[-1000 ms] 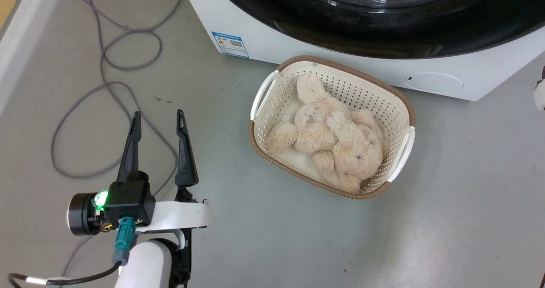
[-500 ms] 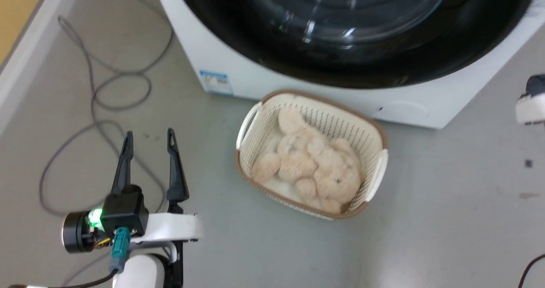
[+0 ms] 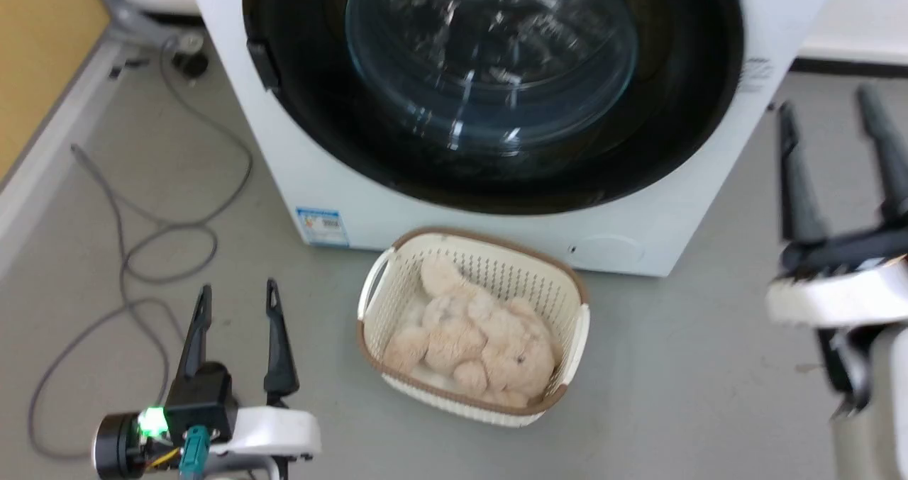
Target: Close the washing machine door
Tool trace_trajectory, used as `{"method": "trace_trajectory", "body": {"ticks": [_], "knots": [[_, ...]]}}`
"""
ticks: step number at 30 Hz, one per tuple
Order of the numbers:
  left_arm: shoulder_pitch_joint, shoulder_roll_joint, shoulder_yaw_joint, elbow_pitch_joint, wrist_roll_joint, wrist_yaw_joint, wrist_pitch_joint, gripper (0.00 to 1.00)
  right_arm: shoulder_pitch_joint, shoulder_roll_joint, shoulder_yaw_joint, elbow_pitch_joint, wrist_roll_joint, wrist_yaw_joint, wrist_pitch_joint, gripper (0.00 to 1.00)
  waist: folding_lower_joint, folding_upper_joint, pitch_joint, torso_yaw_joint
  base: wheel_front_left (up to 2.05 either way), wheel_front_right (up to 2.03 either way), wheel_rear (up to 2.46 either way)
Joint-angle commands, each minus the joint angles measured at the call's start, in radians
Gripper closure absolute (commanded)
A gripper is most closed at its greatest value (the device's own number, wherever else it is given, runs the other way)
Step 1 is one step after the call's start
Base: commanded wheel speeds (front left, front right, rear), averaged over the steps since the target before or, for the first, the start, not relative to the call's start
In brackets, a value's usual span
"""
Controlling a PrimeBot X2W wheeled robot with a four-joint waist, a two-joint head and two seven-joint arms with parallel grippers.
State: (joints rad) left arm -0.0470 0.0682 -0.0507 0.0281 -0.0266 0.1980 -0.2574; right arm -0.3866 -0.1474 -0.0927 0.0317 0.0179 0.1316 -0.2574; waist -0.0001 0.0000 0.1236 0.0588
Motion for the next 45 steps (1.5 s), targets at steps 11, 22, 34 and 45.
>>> {"method": "trace_trajectory", "body": {"ticks": [11,22,34,45], "knots": [[0.084,0.008,0.003,0.005,0.012,-0.01,-0.004,0.0,0.206,0.074,0.082,0.046,0.042,-0.001,-0.004,0.0,0.0001,0.0,-0.108,-0.066,0.0,0.0,0.0],[0.102,0.011,-0.007,0.01,0.016,-0.02,-0.004,0.0,0.366,0.097,0.104,0.089,0.116,-0.001,-0.004,0.0,0.0001,0.0,-0.127,-0.065,0.0,0.0,0.0],[0.088,0.007,-0.007,0.008,0.007,-0.03,0.009,1.0,0.367,0.091,0.102,0.085,0.121,0.0,0.008,1.0,0.0001,0.0,-0.129,-0.066,0.0,0.0,0.0],[0.084,0.005,-0.002,0.005,0.009,-0.045,0.032,1.0,0.368,0.092,0.101,0.074,0.109,0.0,0.031,1.0,0.0001,0.0,-0.129,-0.065,0.0,0.0,0.0]]}}
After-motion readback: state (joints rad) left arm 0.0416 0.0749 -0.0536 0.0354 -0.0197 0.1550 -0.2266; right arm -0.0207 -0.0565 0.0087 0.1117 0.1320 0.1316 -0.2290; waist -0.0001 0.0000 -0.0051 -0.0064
